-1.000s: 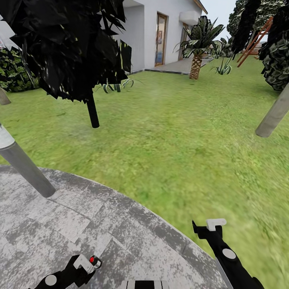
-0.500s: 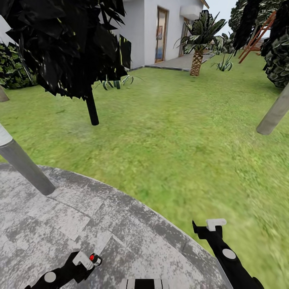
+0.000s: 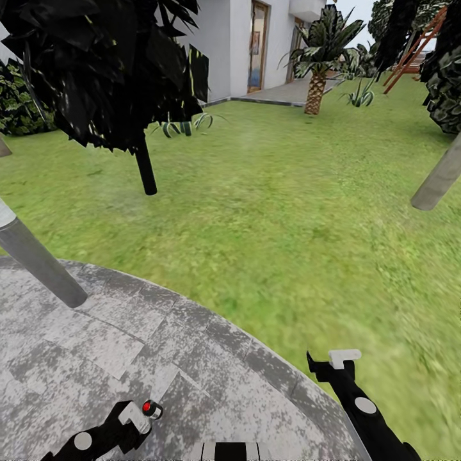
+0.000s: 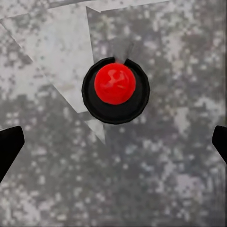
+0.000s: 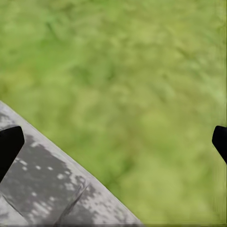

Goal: Pick up the pesticide atomizer in the garden and spray insectifuge to fully cover both potted plants in the garden.

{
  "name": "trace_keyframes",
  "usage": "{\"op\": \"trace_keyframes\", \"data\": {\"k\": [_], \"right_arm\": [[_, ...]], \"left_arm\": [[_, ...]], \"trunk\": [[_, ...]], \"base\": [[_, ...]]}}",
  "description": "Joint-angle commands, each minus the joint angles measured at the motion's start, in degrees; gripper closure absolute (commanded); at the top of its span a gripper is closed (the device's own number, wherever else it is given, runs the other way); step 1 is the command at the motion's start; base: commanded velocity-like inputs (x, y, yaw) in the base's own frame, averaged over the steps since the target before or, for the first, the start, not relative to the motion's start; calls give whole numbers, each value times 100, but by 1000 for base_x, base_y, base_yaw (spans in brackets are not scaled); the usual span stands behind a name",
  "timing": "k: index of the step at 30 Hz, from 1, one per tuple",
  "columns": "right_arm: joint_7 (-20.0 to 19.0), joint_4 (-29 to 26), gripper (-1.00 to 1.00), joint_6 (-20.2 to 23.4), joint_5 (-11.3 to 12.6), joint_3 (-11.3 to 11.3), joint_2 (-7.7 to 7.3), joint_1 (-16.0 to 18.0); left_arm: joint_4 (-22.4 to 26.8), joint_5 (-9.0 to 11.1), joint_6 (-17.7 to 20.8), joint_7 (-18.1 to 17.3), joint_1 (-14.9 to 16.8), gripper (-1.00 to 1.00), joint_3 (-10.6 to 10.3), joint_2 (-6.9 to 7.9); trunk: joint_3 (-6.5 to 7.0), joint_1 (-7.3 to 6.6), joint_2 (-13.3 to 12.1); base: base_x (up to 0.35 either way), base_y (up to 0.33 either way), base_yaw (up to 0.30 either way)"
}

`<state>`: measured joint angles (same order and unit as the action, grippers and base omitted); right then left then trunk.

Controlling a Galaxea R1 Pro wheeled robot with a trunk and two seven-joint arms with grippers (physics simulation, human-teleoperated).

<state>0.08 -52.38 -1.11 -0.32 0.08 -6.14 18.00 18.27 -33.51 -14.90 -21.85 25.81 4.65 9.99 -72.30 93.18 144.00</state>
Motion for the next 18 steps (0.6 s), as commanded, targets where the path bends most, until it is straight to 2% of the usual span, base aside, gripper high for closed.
{"op": "trace_keyframes", "data": {"k": [1,8,13,18], "right_arm": [[1,1,-100,-12,-3,1,-1,2],[1,0,-100,-12,-3,8,-1,2],[1,0,-100,-12,-3,10,-1,2],[1,0,-100,-12,-3,10,-1,2]], "left_arm": [[1,-56,-29,-30,2,-100,48,-4],[1,-63,-31,-28,3,-100,45,2],[1,-68,-31,-21,3,-100,50,23],[1,-70,-31,-21,3,-100,53,28]], "trunk": [[-5,-1,2],[-5,-1,2],[-115,12,8],[-115,12,8]], "base": [[0,0,0],[0,0,0],[0,0,0],[0,0,0]]}}
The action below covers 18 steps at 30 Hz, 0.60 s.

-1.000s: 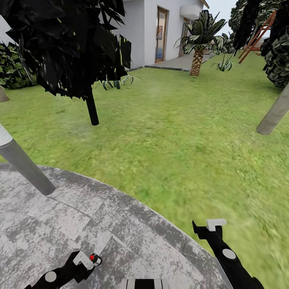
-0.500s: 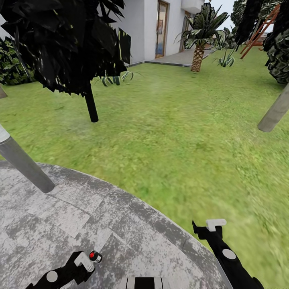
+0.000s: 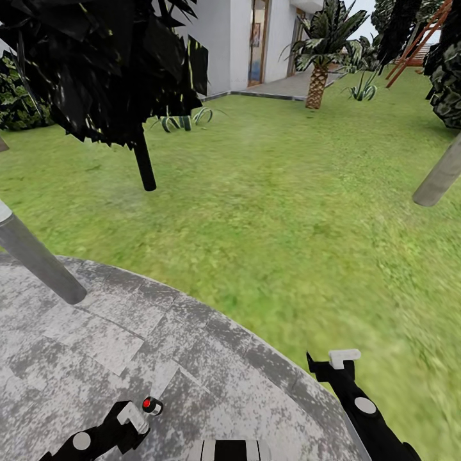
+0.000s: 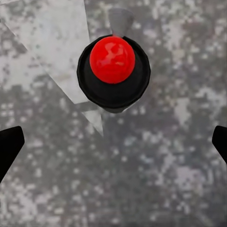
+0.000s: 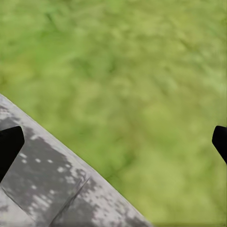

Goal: Pick up the pesticide atomizer in the garden and spray insectifuge to fully cover both potted plants in the garden.

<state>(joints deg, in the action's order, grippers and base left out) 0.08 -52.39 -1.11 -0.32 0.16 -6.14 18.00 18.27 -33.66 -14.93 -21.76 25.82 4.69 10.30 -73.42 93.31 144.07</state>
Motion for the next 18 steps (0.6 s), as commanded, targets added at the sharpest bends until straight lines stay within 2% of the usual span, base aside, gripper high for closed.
{"op": "trace_keyframes", "data": {"k": [1,13,18], "right_arm": [[1,1,-100,-12,-3,2,-1,2],[1,1,-100,-12,-3,2,-1,2],[1,1,-100,-12,-3,2,-1,2]], "left_arm": [[1,-57,-28,-30,2,-100,49,-3],[1,-54,-28,-30,2,-100,44,-12],[1,-61,-28,-20,-1,-100,41,-33]], "trunk": [[-4,-1,1],[-4,-1,1],[-4,-1,1]], "base": [[0,0,0],[0,0,0],[100,0,0]]}}
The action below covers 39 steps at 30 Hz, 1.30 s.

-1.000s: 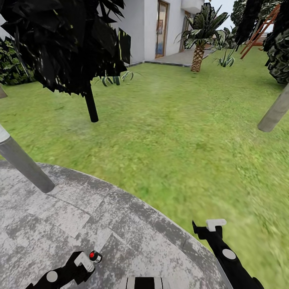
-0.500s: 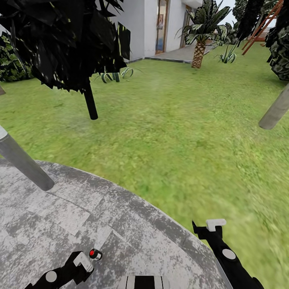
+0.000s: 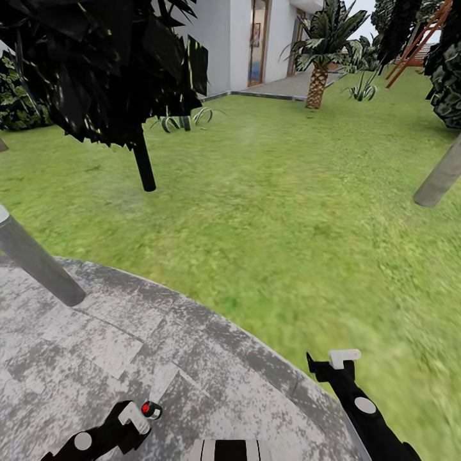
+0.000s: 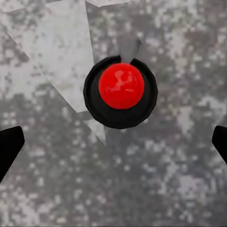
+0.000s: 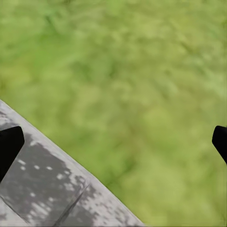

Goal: Pick up the pesticide atomizer in the garden and spray insectifuge to fully cover both potted plants in the garden.

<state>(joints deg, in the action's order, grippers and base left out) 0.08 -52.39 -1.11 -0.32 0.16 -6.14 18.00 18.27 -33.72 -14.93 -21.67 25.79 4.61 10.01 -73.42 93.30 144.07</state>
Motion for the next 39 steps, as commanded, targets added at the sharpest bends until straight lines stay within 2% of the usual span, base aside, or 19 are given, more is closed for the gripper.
{"op": "trace_keyframes", "data": {"k": [1,22,33,39], "right_arm": [[1,-1,-100,-12,-3,2,-1,2],[1,-16,-100,-12,-3,2,-1,2],[1,-16,-100,-12,-3,2,-1,2],[1,-24,-100,-12,-2,5,-1,2]], "left_arm": [[1,-55,-27,-27,3,-100,47,-5],[-4,-55,-19,-4,-3,-100,31,-32],[-3,-56,-19,-4,-4,-100,28,-33],[-4,-55,-19,-4,-4,-100,31,-26]], "trunk": [[-4,0,1],[-4,0,1],[-4,0,1],[-120,10,7]], "base": [[50,0,0],[31,0,0],[1,0,-76],[0,0,-2]]}}
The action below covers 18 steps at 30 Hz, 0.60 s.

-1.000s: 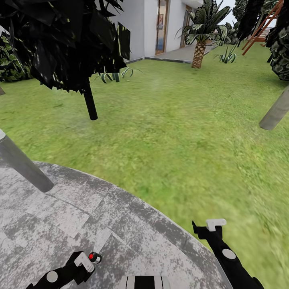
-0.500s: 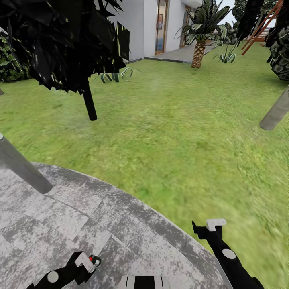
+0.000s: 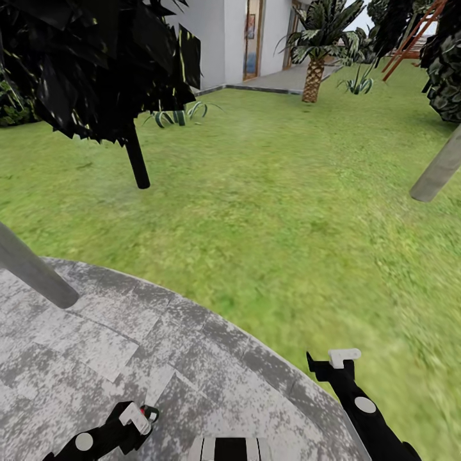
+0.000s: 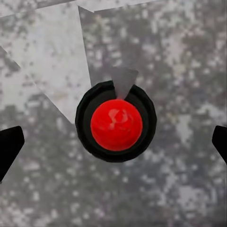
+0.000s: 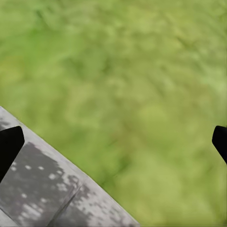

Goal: Pick up the pesticide atomizer in the garden and spray insectifuge to fully cover both potted plants in the garden.

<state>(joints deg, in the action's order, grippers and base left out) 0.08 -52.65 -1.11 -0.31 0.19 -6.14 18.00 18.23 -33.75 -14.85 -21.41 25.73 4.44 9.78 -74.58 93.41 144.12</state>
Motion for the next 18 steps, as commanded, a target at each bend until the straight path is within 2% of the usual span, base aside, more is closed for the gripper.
{"op": "trace_keyframes", "data": {"k": [1,7,10,18], "right_arm": [[1,1,-100,-12,-4,1,-1,2],[1,0,-100,-12,-4,0,-1,2],[1,0,-100,-12,-4,-1,-1,2],[1,0,-100,-12,-4,-2,-1,2]], "left_arm": [[1,-54,-27,-29,2,-100,48,-6],[0,-56,-27,-29,2,-100,41,-16],[1,-54,-27,-29,2,-100,41,-14],[2,-53,-35,-29,2,-100,39,-5]], "trunk": [[-9,-1,1],[-19,-1,1],[-85,7,5],[-86,7,5]], "base": [[0,0,0],[0,0,0],[0,0,0],[0,0,0]]}}
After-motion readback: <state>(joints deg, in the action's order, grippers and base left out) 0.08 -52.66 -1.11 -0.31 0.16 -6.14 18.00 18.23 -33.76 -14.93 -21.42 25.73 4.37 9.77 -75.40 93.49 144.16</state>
